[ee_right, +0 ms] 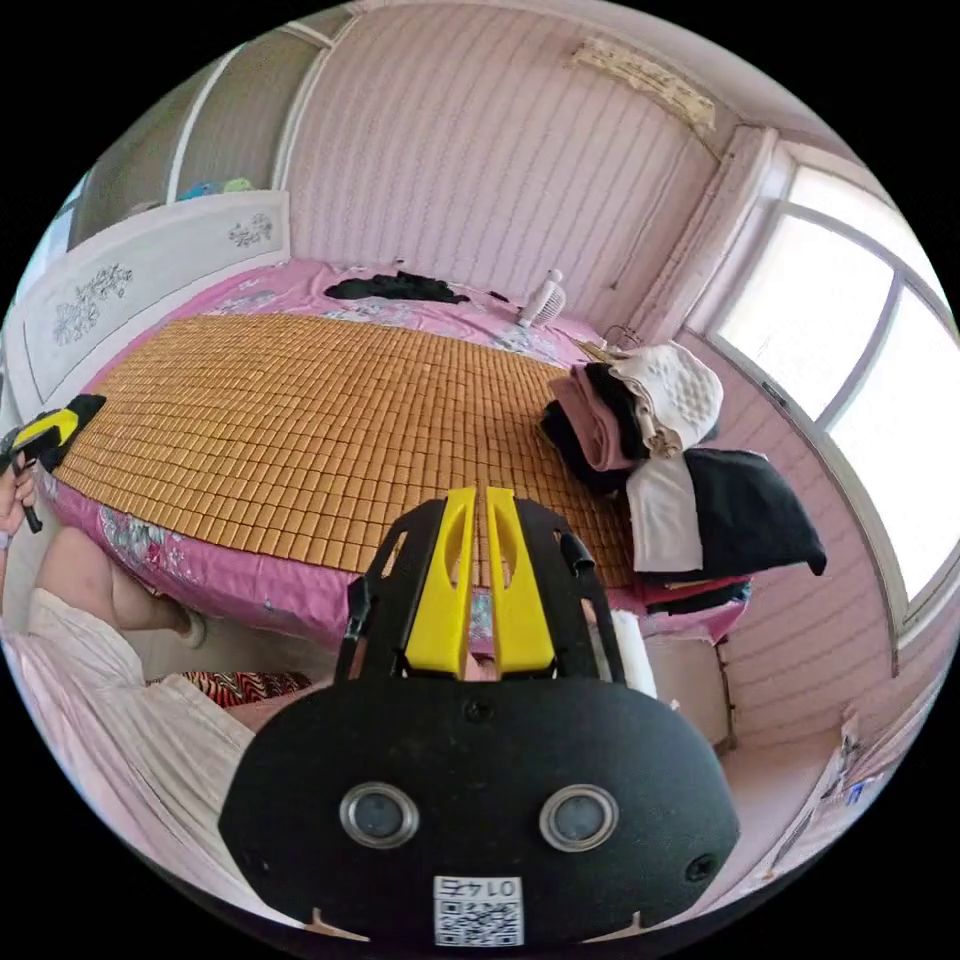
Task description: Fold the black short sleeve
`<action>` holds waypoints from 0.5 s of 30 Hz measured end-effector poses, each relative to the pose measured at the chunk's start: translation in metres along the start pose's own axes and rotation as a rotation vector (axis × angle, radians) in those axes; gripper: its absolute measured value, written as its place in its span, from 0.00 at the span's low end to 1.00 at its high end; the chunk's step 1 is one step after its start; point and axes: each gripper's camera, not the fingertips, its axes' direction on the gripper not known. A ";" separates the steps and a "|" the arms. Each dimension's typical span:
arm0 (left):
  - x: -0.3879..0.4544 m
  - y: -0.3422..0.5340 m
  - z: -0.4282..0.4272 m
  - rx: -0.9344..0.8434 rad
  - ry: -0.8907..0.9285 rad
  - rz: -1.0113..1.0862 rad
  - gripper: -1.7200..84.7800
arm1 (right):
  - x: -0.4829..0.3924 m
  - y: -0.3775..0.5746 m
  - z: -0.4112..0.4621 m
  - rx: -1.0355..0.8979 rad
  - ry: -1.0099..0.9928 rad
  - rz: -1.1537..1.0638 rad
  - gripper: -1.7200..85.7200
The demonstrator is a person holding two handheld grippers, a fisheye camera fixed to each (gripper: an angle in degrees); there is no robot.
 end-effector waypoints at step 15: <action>0.363 -0.243 0.353 -0.115 0.386 0.637 0.13 | 0.255 -0.033 -0.040 0.026 0.330 0.375 0.16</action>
